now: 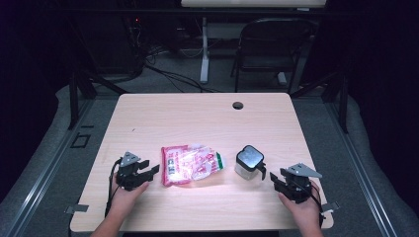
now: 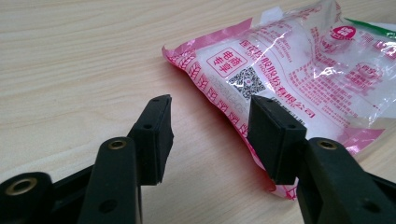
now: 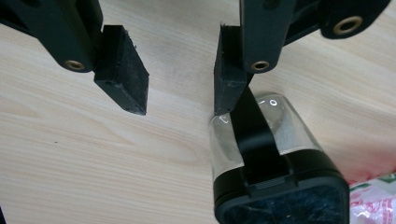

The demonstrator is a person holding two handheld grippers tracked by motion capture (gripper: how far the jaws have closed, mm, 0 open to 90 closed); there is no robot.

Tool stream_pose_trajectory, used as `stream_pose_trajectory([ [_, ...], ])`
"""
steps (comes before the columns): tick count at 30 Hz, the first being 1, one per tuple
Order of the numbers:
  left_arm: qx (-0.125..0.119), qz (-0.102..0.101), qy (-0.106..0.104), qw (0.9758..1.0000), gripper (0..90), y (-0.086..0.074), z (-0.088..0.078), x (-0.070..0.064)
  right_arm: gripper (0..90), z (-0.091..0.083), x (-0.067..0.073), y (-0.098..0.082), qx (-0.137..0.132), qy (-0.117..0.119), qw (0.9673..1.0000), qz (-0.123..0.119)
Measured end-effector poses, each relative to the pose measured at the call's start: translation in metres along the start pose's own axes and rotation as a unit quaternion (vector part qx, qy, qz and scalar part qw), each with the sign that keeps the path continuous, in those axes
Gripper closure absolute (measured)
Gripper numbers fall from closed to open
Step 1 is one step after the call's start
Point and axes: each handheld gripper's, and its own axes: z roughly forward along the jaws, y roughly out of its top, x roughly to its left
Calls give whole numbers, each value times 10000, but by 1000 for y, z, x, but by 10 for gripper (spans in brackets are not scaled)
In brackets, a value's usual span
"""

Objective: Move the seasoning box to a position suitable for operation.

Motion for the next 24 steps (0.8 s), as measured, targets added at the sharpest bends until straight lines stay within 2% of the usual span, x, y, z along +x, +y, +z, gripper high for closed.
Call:
stream_pose_trajectory([
  [1, -69, -5, -20, 10000, 505, 1, 0, 0, 552, 0, 0, -1, 11, -3, 10000, 40],
  [5, -55, 2, -71, 10000, 529, 3, -3, -2, 550, -1, 0, -3, 30, 48, 9999, 95],
  [6, -101, 9, -119, 9999, 571, 3, -3, -4, 553, -2, 2, -3, 54, 85, 9999, 86],
  [9, -122, 16, -57, 9999, 575, 4, -4, -6, 585, -4, 4, -3, 27, 130, 9999, 89],
  [13, -179, -84, -167, 9997, 587, 7, -3, -6, 623, -11, 10, -3, 3, 242, 9997, -23],
  [14, -114, -91, -194, 9997, 596, 8, -3, -6, 630, -12, 11, -4, -12, 276, 9996, -36],
  [17, -137, -159, -320, 9993, 645, 11, -1, -7, 661, -15, 10, -4, 1, 221, 9997, -54],
  [20, -209, -118, -305, 9992, 648, 13, -1, -10, 664, -18, 11, -4, -70, 242, 9997, 30],
  [21, -149, -75, -307, 9994, 647, 14, -2, -11, 664, -20, 13, -4, -98, 287, 9995, 41],
  [22, -223, -89, -279, 9993, 647, 13, 0, -12, 664, -21, 15, -5, -110, 314, 9994, 18],
  [24, -191, -87, -269, 9994, 646, 13, 2, -13, 656, -23, 17, -5, -145, 310, 9994, -41],
])
